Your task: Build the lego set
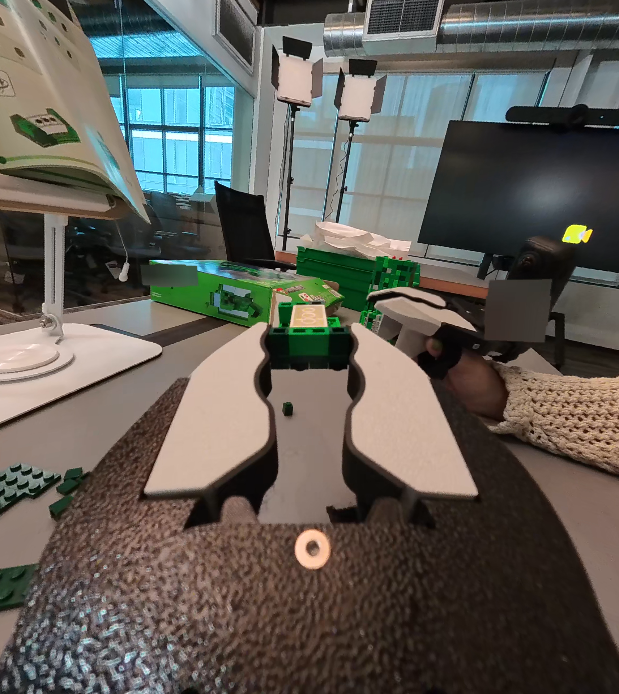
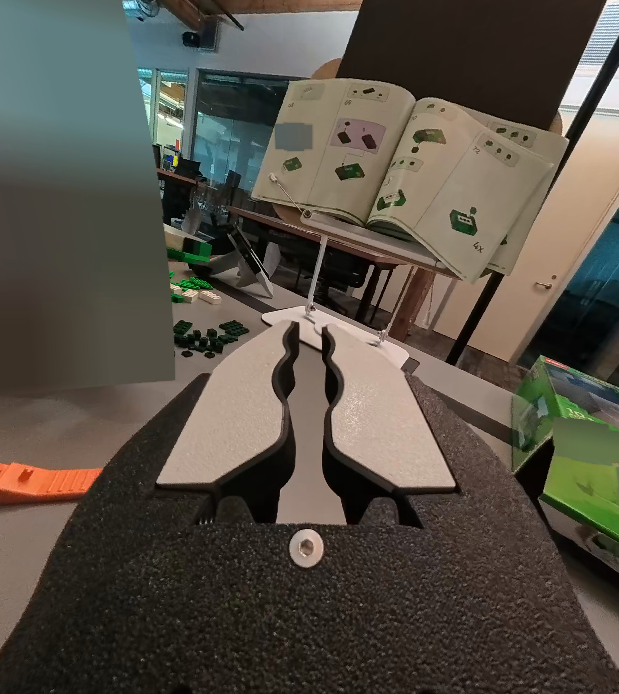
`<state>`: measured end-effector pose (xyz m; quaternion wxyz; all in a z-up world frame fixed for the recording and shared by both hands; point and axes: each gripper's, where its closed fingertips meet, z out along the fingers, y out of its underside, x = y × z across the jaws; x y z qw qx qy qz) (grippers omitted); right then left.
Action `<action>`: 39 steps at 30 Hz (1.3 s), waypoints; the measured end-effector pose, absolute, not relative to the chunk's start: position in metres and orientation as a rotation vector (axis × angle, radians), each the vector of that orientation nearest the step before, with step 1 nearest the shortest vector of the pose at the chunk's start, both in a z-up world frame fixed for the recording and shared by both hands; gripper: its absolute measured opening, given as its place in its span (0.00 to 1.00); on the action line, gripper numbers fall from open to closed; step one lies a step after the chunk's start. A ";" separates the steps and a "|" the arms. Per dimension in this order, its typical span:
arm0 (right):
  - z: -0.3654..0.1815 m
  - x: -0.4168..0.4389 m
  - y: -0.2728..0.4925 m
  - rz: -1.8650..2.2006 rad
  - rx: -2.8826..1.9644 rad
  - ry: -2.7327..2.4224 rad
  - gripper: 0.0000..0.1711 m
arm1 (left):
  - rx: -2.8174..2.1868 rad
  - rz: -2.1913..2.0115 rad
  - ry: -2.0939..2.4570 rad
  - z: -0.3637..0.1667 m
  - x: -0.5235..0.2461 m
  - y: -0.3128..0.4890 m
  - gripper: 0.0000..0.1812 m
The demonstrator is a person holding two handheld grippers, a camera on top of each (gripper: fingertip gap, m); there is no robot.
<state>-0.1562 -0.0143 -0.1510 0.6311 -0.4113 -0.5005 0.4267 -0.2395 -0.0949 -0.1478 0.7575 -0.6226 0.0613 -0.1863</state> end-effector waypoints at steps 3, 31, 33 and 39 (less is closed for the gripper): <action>-0.150 -0.156 -0.015 0.957 -0.927 -1.147 0.05 | -1.358 -0.406 0.133 -0.148 -0.239 -0.095 0.20; -0.176 -0.190 -0.092 0.981 -0.908 -1.613 0.07 | -1.235 0.448 -0.356 -0.134 -0.422 -0.240 0.20; -0.174 -0.211 -0.120 1.032 -0.890 -1.717 0.10 | -1.234 0.445 -0.363 -0.134 -0.428 -0.234 0.20; -0.184 -0.287 -0.173 0.978 -0.824 -2.043 0.08 | -1.218 0.508 -0.351 -0.125 -0.436 -0.243 0.20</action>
